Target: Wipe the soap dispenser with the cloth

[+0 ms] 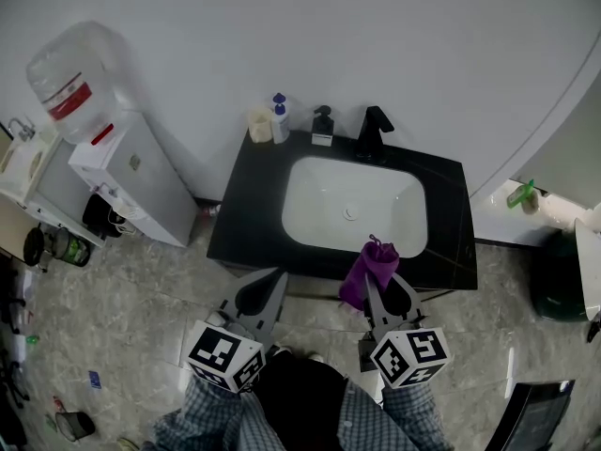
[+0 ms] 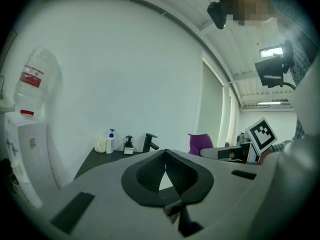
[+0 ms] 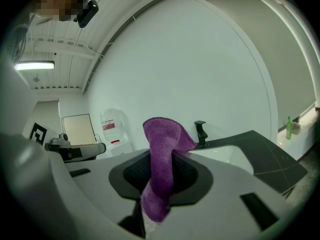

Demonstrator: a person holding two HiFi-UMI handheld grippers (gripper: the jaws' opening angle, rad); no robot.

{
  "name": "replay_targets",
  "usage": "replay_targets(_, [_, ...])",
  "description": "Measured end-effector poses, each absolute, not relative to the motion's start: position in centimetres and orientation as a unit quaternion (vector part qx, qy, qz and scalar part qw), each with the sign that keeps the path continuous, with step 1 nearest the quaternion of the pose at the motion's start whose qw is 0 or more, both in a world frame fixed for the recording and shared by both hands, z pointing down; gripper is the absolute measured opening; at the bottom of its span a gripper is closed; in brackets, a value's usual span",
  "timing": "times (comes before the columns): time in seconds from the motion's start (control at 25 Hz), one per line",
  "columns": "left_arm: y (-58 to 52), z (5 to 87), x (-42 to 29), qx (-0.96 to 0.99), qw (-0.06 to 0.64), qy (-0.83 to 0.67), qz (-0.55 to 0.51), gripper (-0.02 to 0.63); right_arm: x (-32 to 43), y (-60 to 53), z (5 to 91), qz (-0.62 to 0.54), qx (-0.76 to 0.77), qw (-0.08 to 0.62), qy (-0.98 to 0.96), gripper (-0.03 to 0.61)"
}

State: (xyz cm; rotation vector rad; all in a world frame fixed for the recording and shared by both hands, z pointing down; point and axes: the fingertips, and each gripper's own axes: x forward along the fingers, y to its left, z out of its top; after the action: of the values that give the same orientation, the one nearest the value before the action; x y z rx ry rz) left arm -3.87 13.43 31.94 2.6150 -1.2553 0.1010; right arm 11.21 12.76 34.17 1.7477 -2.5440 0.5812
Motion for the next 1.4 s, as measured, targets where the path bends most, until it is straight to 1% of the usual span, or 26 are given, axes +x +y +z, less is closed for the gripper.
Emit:
replay_targets(0.52, [15.1,31.9,-0.6,0.896,0.104,-0.430,0.030,0.011,14.3,14.6,34.2,0.175,0.549,-0.003,-0.817,0.091])
replay_targets(0.84, [13.8,31.9,0.1,0.898,0.097,-0.428,0.030,0.011,14.7,13.4,34.2,0.171,0.549,-0.008,-0.818,0.091])
replay_targets(1.08, [9.8,32.9,-0.4,0.899,0.104,-0.424,0.032,0.011,14.2,10.1,35.1,0.172,0.550,0.004,-0.817,0.091])
replay_targets(1.4, [0.7,33.9,-1.9,0.900,0.119,-0.419,0.034,0.011,12.5,1.3,35.9,0.181,0.552,0.015,-0.814,0.091])
